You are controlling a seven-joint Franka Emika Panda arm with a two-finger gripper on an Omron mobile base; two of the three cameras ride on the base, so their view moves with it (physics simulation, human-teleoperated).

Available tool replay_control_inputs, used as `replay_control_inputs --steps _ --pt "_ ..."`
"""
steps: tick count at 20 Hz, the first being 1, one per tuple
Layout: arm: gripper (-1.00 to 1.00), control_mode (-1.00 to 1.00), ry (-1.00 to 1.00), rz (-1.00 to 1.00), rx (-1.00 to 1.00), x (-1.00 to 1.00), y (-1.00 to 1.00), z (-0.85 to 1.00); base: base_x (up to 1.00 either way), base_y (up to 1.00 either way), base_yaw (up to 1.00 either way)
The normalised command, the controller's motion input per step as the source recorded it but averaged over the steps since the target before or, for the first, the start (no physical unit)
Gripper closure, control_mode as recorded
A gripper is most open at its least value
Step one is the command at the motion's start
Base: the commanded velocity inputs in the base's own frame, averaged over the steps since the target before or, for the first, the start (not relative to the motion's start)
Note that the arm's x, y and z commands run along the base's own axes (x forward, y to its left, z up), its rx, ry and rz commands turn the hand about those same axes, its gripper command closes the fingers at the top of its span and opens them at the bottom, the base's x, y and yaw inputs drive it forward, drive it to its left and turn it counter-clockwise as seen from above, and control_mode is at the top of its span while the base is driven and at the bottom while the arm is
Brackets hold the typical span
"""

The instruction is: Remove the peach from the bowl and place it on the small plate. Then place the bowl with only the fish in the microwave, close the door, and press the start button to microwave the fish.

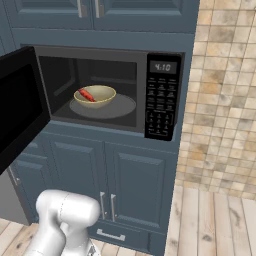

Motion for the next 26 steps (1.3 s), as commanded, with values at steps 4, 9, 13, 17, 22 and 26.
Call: replay_control_inputs --steps 4,9,13,17,22,26 --pt "-1.0 -1.0 0.09 0.0 -0.18 0.94 0.84 -0.14 0.0 0.0 0.0" --pt "-1.0 -1.0 0.13 -0.03 -0.13 1.0 0.46 -0.15 0.0 0.0 0.0" --pt "-1.0 -1.0 0.09 -0.2 -0.12 0.95 0.02 -0.21 0.0 0.0 0.0" --pt "-1.0 -1.0 0.1 -0.25 -0.01 0.62 -0.63 -0.13 0.0 0.0 0.0" --pt "-1.0 -1.0 0.09 -0.24 0.0 0.38 -0.83 -0.06 0.0 0.0 0.0" --pt "-1.0 -1.0 -0.02 -0.25 0.0 -0.05 -0.95 0.0 0.0 0.0 0.0"
